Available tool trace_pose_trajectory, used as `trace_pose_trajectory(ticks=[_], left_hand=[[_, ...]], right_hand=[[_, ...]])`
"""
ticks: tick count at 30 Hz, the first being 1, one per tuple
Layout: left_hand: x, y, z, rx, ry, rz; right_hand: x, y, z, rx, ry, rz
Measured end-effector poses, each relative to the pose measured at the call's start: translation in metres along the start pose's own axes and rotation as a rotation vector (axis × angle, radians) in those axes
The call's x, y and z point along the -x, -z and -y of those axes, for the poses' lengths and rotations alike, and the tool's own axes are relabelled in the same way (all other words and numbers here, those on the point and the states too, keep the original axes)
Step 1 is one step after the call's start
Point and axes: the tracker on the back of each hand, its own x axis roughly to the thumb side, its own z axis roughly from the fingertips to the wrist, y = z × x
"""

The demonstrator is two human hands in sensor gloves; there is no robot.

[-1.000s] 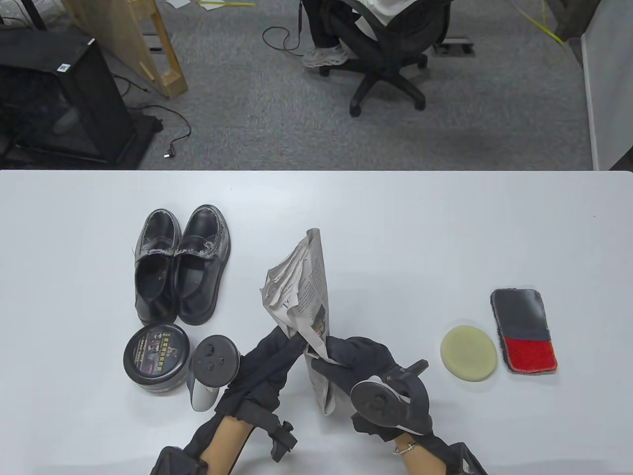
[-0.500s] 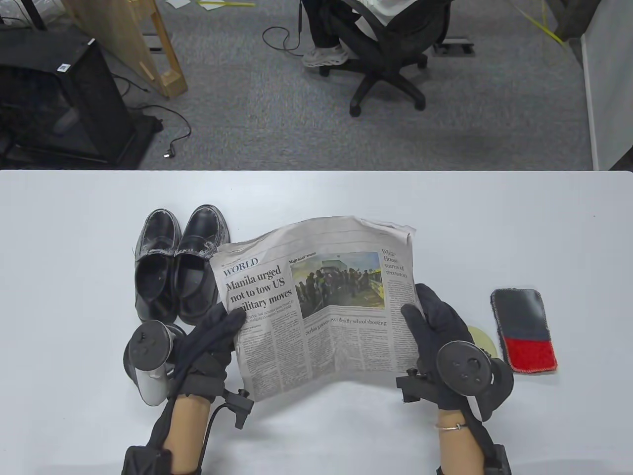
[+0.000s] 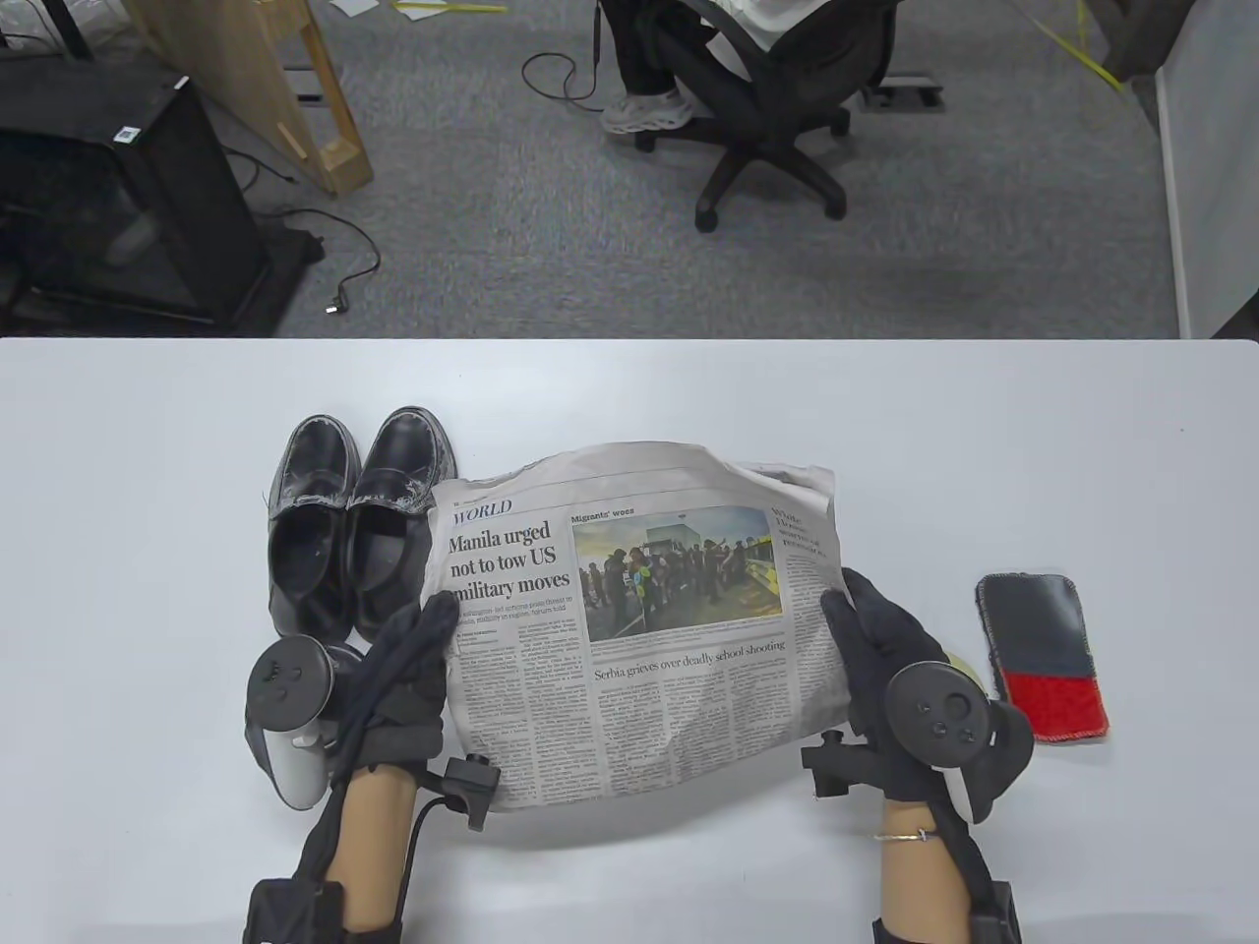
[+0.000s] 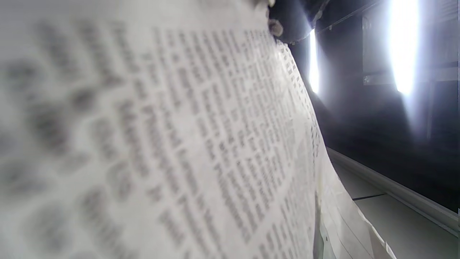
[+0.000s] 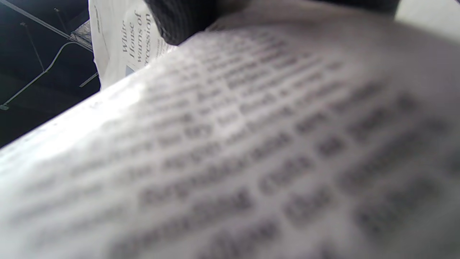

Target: Dip and apply leather care cream with polishing sponge on shoes

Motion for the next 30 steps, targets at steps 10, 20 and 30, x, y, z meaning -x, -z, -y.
trace_pose_trajectory(ticks=[10,20,30], left_hand=[[0.004,0.006,-0.001,0.077,-0.086,-0.002],[0.010,0.006,-0.002,0.038,-0.100,-0.038],[0.008,0.042,-0.005,0.122,-0.040,-0.044]], right_hand=[[0.005,-0.001,-0.002,0.052,-0.072,-0.026],[0.016,0.000,-0.001,0.089,-0.103,-0.096],[0.047,0.016,0.013,-0.203,0.271,0.039]])
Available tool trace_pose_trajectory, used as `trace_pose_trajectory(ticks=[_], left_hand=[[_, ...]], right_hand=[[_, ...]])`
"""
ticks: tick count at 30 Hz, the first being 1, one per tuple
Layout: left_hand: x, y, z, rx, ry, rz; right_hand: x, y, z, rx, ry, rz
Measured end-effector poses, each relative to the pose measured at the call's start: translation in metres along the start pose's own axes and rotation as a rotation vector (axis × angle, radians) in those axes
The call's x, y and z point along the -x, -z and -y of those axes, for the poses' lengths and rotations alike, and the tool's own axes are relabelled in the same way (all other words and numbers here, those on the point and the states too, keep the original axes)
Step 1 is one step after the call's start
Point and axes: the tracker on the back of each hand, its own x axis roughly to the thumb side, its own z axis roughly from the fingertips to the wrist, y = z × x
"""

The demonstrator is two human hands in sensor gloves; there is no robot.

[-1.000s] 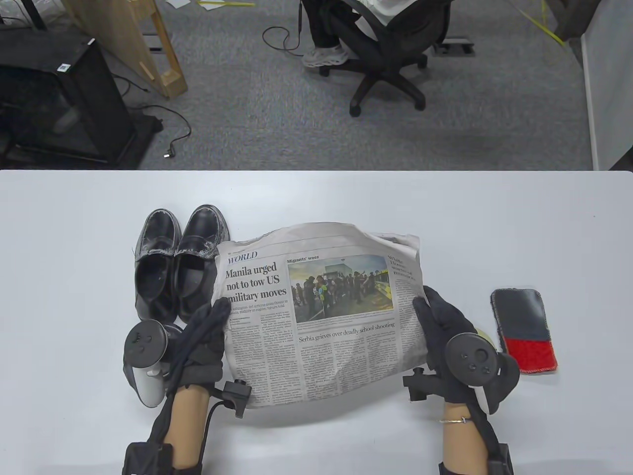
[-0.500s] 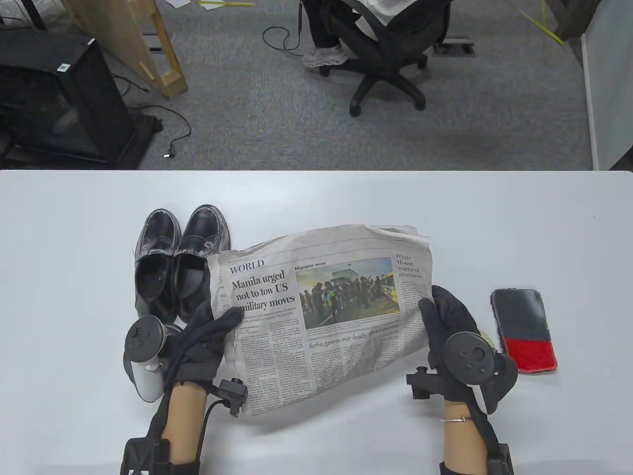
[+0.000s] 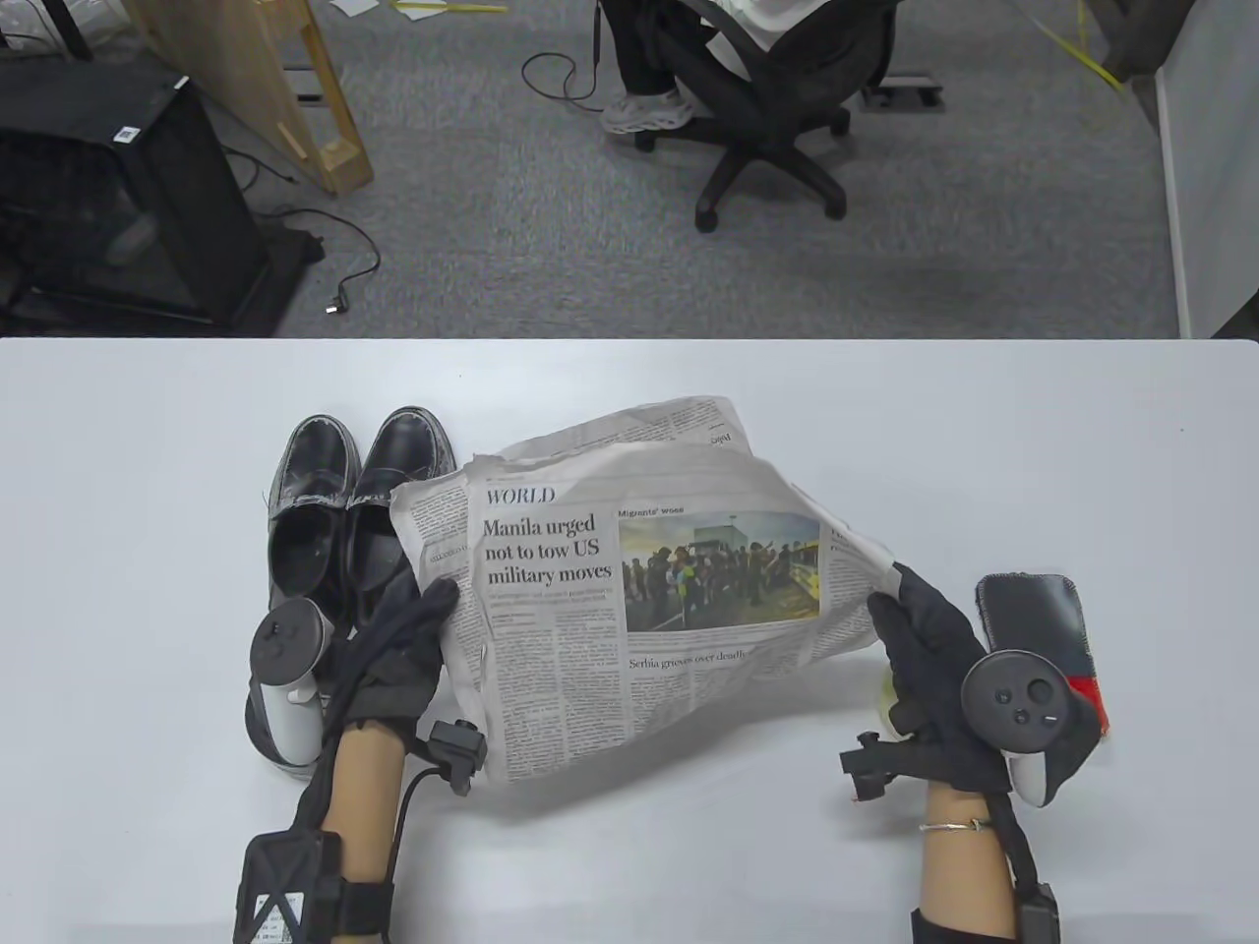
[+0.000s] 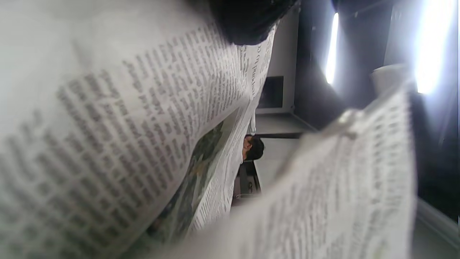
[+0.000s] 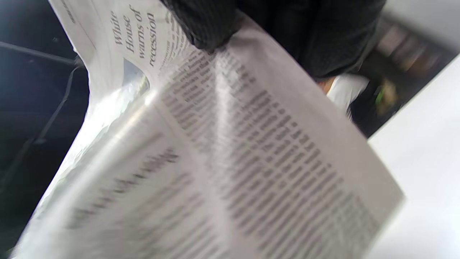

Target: Dip and apply leather care cream with polishing sponge on shoes

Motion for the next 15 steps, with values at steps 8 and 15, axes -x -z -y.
trace_pose_trajectory(ticks=[8,15], left_hand=[[-0.016,0.016,0.004,0.001,0.246,0.001],[-0.051,-0.019,0.004,-0.034,0.674,0.174]], right_hand=[[0.016,-0.006,-0.014,-0.304,-0.139,0.002],[0.005,-0.014,-0.038,-0.418,-0.538,0.029]])
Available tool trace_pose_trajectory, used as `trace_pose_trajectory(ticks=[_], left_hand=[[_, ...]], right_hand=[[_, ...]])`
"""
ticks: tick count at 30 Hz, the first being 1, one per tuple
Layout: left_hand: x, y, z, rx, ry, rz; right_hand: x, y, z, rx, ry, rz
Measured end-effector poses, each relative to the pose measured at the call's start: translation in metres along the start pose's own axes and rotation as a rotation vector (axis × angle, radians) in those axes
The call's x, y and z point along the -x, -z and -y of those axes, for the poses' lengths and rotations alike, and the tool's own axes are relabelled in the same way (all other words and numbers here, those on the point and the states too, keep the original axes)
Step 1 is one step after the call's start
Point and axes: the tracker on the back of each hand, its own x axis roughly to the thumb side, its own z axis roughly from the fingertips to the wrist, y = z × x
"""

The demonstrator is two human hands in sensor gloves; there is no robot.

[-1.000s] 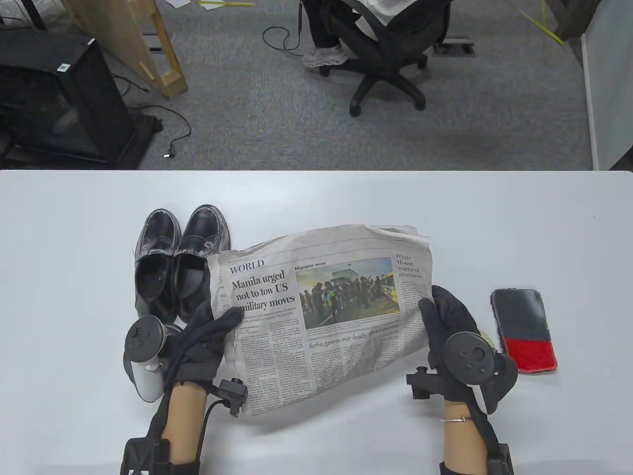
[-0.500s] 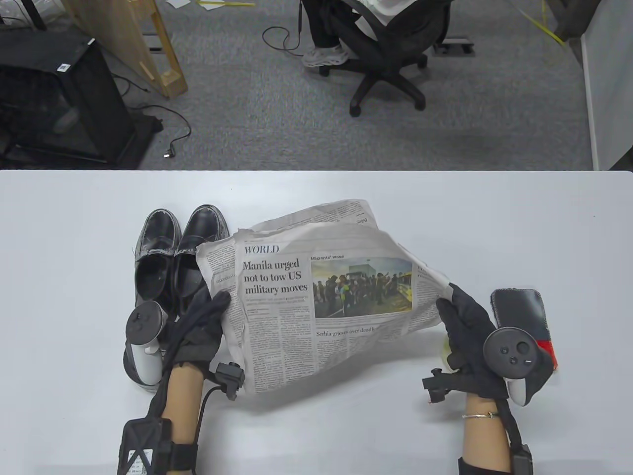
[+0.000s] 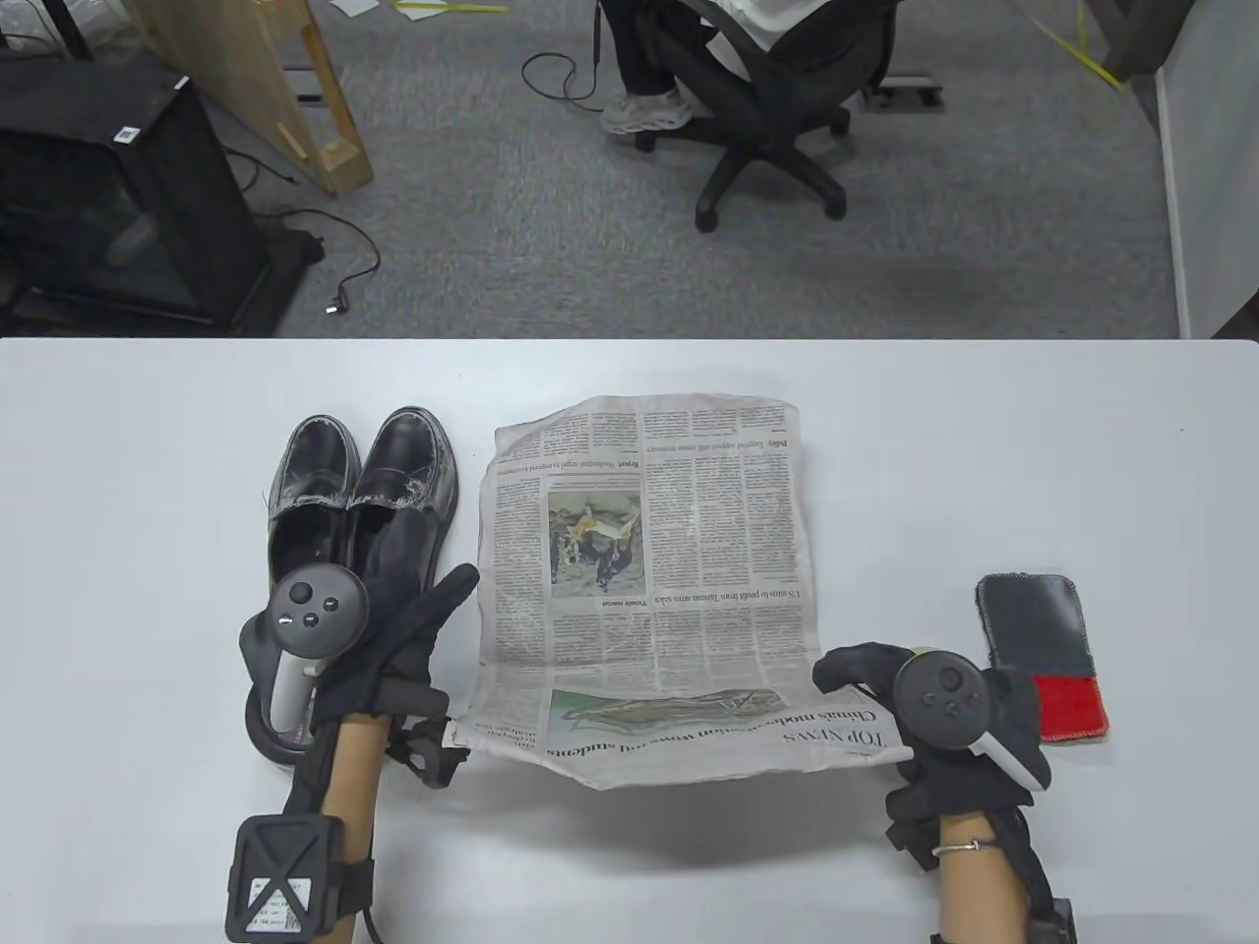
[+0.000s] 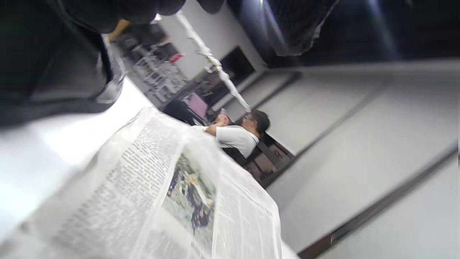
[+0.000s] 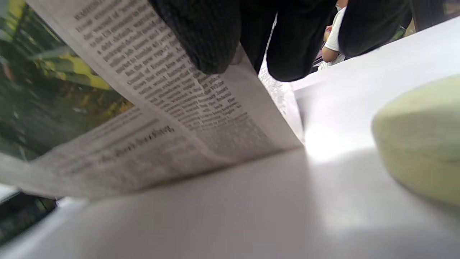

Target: Dip and apply leather care cream with polishing sponge on shoes

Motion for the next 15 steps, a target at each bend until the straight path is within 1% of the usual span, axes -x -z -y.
trace_pose_trajectory(ticks=[1,2,3,4,5,6,7,8,10,11,13,14,15], left_hand=[[-0.005,-0.005,0.001,0.024,0.057,0.035],[-0.012,-0.011,0.006,0.084,0.133,0.090],[-0.018,-0.017,0.015,0.179,0.214,0.138],[-0.021,-0.021,0.023,0.252,0.276,0.160],[-0.025,-0.024,0.036,0.366,0.372,0.180],[-0.026,-0.026,0.045,0.446,0.431,0.191],[-0.026,-0.029,0.062,0.567,0.519,0.176],[-0.025,-0.029,0.071,0.621,0.563,0.169],[-0.020,-0.028,0.098,0.751,0.638,0.144],[-0.017,-0.027,0.110,0.796,0.646,0.130],[-0.011,-0.026,0.126,0.836,0.664,0.110],[-0.009,-0.026,0.131,0.841,0.682,0.101],[-0.008,-0.025,0.136,0.825,0.730,0.096]], right_hand=[[-0.003,0.001,-0.002,-0.014,-0.031,-0.002],[-0.007,0.003,-0.006,-0.045,-0.081,0.000],[-0.010,0.004,-0.010,-0.075,-0.128,-0.003],[-0.013,0.004,-0.012,-0.090,-0.162,-0.003],[-0.016,0.005,-0.017,-0.111,-0.218,-0.003],[-0.019,0.006,-0.019,-0.130,-0.255,-0.002],[-0.021,0.006,-0.023,-0.160,-0.295,-0.003],[-0.023,0.006,-0.025,-0.175,-0.317,-0.003],[-0.025,0.008,-0.032,-0.220,-0.358,-0.005],[-0.026,0.009,-0.036,-0.244,-0.367,-0.005],[-0.026,0.011,-0.041,-0.286,-0.382,-0.006],[-0.027,0.011,-0.043,-0.298,-0.397,-0.006],[-0.027,0.011,-0.044,-0.306,-0.414,-0.007]])
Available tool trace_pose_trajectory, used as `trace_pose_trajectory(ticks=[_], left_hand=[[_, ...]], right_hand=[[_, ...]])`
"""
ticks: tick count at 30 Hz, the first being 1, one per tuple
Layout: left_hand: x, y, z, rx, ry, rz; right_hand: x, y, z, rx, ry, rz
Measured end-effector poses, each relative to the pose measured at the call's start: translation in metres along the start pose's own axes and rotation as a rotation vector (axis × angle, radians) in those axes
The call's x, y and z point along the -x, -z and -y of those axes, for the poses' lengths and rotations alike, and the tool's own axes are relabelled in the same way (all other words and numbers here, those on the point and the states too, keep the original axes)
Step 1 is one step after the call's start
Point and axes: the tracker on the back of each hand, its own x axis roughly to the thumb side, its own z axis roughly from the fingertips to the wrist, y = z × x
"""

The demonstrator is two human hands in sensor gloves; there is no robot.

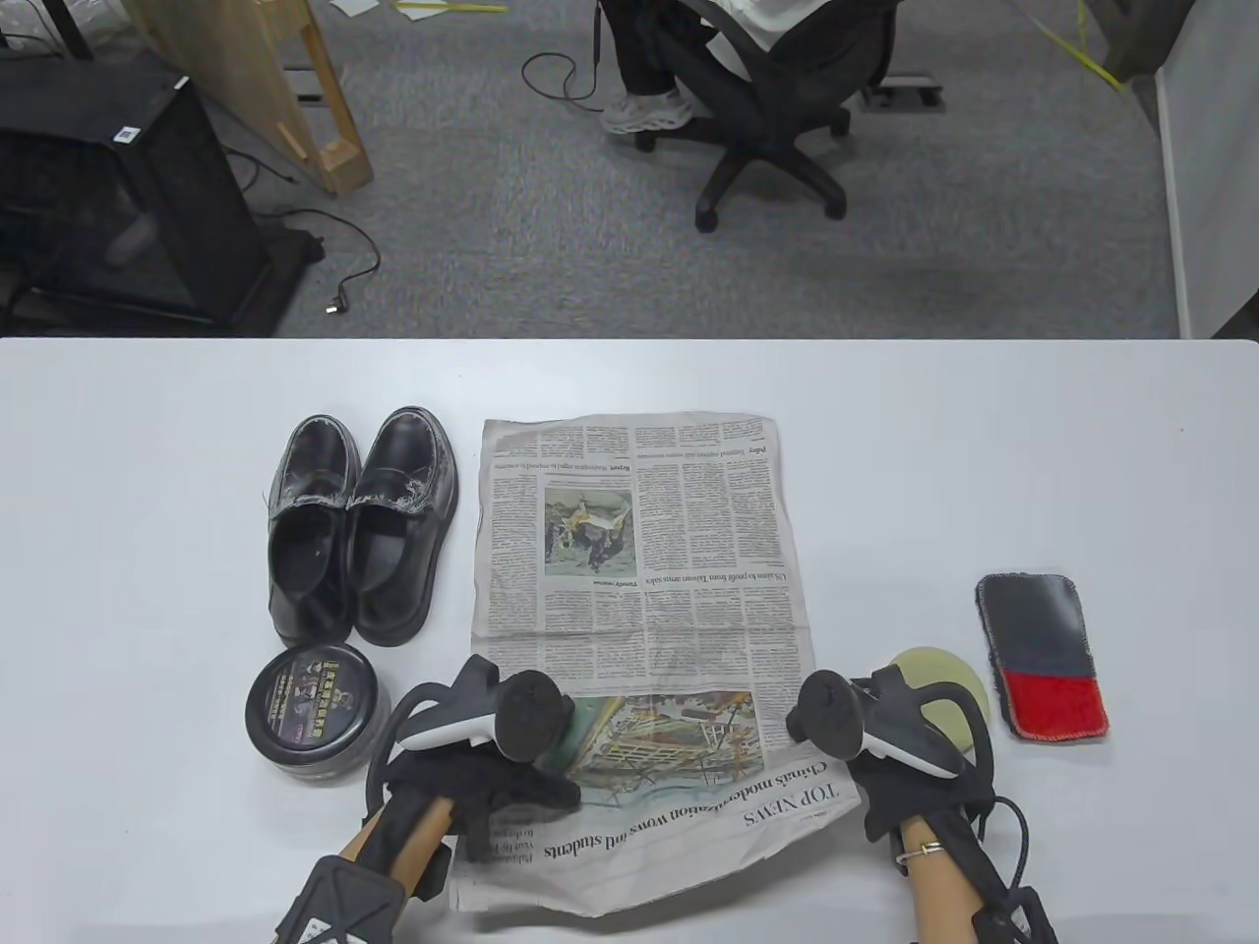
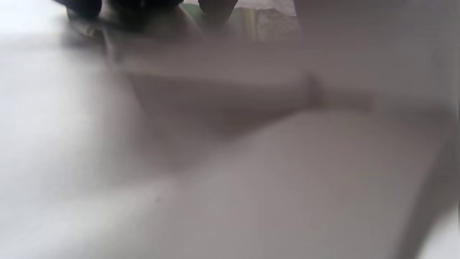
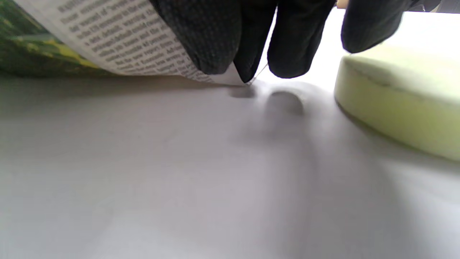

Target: Dip and apply leather care cream with polishing sponge on shoes

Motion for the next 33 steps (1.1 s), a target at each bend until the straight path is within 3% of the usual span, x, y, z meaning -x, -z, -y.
trace_pose_trajectory(ticks=[4,11,12,15,17,18,21,24,31,33], left_hand=[[-0.001,0.008,0.003,-0.022,0.061,-0.053],[0.005,0.007,-0.007,-0.065,0.076,-0.098],[0.007,0.004,-0.012,-0.113,0.072,-0.121],[0.020,-0.016,-0.041,-0.423,0.055,-0.300],[0.034,-0.032,-0.064,-0.624,0.041,-0.488],[0.042,-0.036,-0.073,-0.661,0.061,-0.559],[0.071,-0.034,-0.090,-0.559,0.072,-0.788],[0.094,-0.022,-0.086,-0.412,0.003,-0.845],[0.101,0.002,-0.083,-0.370,0.106,-0.974],[0.103,0.005,-0.084,-0.379,0.047,-0.966]], right_hand=[[0.002,-0.005,0.005,0.049,-0.053,-0.041],[0.032,-0.031,0.030,0.292,0.097,-0.134],[0.034,-0.032,0.030,0.317,0.120,-0.135],[0.035,-0.032,0.032,0.363,0.210,-0.114],[0.031,-0.031,0.032,0.376,0.233,-0.095],[0.029,-0.032,0.033,0.373,0.226,-0.087],[0.023,-0.033,0.035,0.388,0.187,-0.087],[0.024,-0.034,0.035,0.398,0.185,-0.088],[0.031,-0.032,0.030,0.373,0.237,-0.105],[0.032,-0.032,0.029,0.370,0.230,-0.114]])
